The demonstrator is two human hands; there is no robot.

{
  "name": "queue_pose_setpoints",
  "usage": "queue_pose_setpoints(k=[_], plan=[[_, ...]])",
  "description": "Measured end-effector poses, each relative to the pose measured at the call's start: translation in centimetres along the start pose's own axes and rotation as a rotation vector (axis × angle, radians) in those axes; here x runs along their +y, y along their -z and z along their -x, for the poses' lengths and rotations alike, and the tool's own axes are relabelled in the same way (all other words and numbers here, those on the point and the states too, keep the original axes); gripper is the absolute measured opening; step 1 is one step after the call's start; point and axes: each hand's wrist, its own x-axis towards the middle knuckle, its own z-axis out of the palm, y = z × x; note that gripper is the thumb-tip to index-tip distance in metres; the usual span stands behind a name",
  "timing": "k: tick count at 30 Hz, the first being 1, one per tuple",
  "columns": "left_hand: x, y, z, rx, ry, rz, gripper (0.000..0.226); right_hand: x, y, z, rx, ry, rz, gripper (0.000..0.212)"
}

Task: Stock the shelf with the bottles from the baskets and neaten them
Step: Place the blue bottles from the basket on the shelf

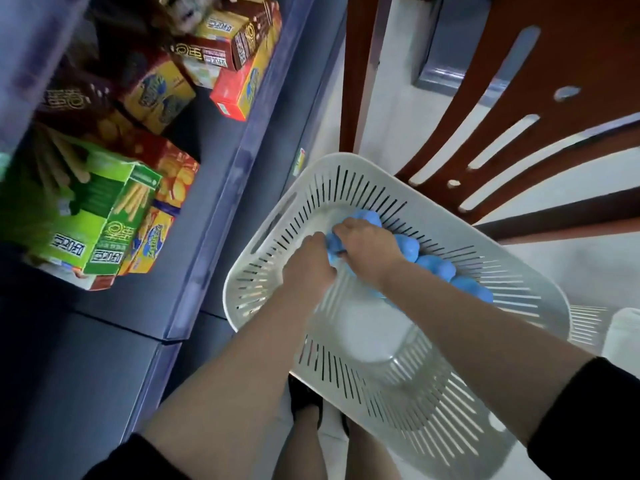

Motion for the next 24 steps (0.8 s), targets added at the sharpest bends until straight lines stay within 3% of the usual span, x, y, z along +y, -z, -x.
queue_pose_setpoints(k=[8,14,18,24], plan=[[-0.4,1.3,1.9,0.045,-0.05,0.087,0.036,-0.5,2.5,1.1,0.07,0.055,0.039,0.024],[1.9,8.0,7.6,0.105,-0.148,0.285,0.047,-2.1,10.1,5.3,0.233,0.098,-0.108,0.031],[4.7,14.4,13.0,0.204,-0.229,0.406,0.068,-3.8,16.9,8.9,0.393,0.167,-0.22,0.033],[7.2,23.6,21.4,0.416,-0.33,0.458,0.045,-8.4,28.2,14.7,0.546,0.353,-0.319,0.043]])
